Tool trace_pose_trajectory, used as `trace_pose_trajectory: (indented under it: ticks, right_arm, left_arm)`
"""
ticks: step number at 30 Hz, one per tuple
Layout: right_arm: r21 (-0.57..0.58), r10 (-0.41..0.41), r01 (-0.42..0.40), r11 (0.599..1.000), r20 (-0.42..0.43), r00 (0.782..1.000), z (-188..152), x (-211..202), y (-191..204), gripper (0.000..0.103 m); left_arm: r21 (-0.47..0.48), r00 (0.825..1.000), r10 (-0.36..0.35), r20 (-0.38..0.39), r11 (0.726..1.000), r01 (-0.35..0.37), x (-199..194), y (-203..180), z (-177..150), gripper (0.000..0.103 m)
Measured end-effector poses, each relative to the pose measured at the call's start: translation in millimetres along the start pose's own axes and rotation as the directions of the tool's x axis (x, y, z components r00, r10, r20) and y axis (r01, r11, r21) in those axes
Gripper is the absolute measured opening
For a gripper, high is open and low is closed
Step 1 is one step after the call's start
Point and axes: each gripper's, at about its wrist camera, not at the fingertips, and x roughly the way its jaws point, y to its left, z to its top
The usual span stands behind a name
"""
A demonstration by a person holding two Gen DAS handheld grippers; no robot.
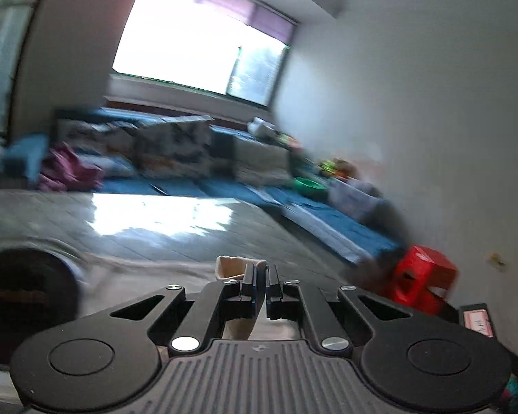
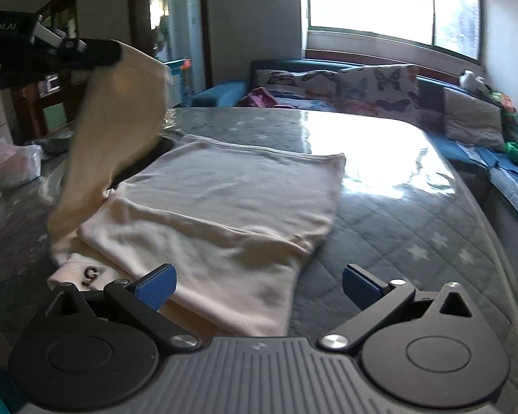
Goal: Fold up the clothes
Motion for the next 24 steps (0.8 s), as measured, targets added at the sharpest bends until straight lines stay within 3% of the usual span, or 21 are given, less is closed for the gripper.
trace_pose_trajectory:
  ticks: [6,8,11,14,17,20,22,24]
  right_arm:
    - [0.044,-0.038,0.038,0.998,-0.005,0.999,-10.1,-10.4,-13.4,0.103]
    - [0.051,-0.053,0.054,0.997,-0.01,0.999,-12.6,-11.9,-15.3,0.103]
    - [0.064,-0.068,0.069,0.996,-0.009,0.998,-14.5,-15.9,-17.9,0.103]
    - [0.077,-0.077,0.076,0.994,0.012,0.997,-10.2,-23.5,-19.8,0.102]
    - [0.098,-0.054,0.049,0.994,0.047,0.997,-0.8,-30.7,-21.0,0.094]
    - [0.125,-0.009,0.0,0.992,0.071,0.997,9.2,-27.8,-20.3,0.08]
    - [0.13,0.038,-0.046,0.99,0.06,0.997,15.5,-16.6,-18.8,0.063]
    - [0.137,0.082,-0.085,0.987,0.026,0.996,18.8,-1.8,-14.9,0.054]
  left_arm:
    - [-0.005,0.988,-0.091,-0.125,0.996,0.091,49.7,-23.4,-29.3,0.006]
    - [-0.035,0.98,-0.113,-0.164,0.993,0.109,57.9,-19.0,-38.1,0.014]
    - [-0.058,0.974,-0.126,-0.191,0.991,0.117,58.0,-9.5,-45.2,0.018]
    - [-0.034,0.979,-0.091,-0.18,0.996,0.086,40.9,7.4,-45.0,0.03]
    - [-0.009,0.985,-0.019,-0.172,1.0,0.017,24.4,28.7,-45.3,0.03]
    - [0.003,0.982,0.059,-0.178,0.998,-0.06,10.1,51.2,-49.9,0.03]
    - [-0.004,0.976,0.107,-0.188,0.994,-0.11,6.0,67.3,-53.6,0.03]
    - [-0.014,0.97,0.135,-0.202,0.99,-0.141,3.9,78.6,-58.4,0.03]
